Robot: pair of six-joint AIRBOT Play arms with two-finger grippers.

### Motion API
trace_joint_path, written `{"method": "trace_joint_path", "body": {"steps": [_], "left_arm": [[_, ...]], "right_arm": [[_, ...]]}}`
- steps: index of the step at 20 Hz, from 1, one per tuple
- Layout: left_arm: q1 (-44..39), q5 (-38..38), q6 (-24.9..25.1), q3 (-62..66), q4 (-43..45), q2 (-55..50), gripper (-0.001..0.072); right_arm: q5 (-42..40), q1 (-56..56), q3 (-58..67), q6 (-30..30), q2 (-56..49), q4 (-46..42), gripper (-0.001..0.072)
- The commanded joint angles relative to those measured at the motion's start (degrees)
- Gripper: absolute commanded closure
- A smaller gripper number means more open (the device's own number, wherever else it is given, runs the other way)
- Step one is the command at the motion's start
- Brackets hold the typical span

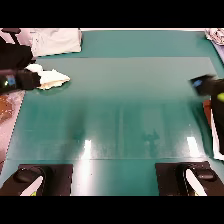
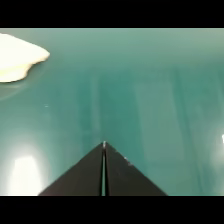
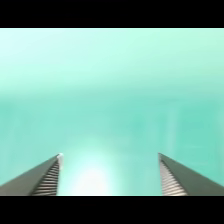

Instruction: Fold the shirts.

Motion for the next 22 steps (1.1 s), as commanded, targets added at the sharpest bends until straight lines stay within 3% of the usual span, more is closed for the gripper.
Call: {"method": "trace_joint_path", "body": {"steps": [1, 3, 4, 7, 12, 22], "left_arm": [[0.02, 6.21, -8.63, -13.09, 4.24, 10.88, 0.0677], [0.02, 8.55, -12.04, -21.68, 4.52, 16.74, 0.0677], [0.02, 8.87, -12.92, -25.51, 4.98, 19.23, 0.0677], [0.02, 6.56, -12.87, -33.97, 5.27, 24.79, 0.0677], [0.02, 1.09, -12.87, -34.75, 4.5, 24.81, 0.0677], [0.02, 7.26, -12.87, -34.73, 4.46, 24.81, 0.0677]], "right_arm": [[-3.56, 15.58, -9.42, 1.55, 4.24, 2.95, 0.0207], [-7.85, 21.2, -13.62, 4.09, 5.09, 2.95, 0.0613], [-10.8, 23.69, -15.82, 5.14, 5.57, 2.93, 0.0686], [-16.28, 28.37, -20.68, 5.46, 6.27, 2.82, 0.0686], [-17.03, 29.66, -22.73, 5.42, 6.12, 2.34, 0.0686], [-16.41, 29.68, -22.73, 5.44, 6.14, 2.51, 0.0686]]}}
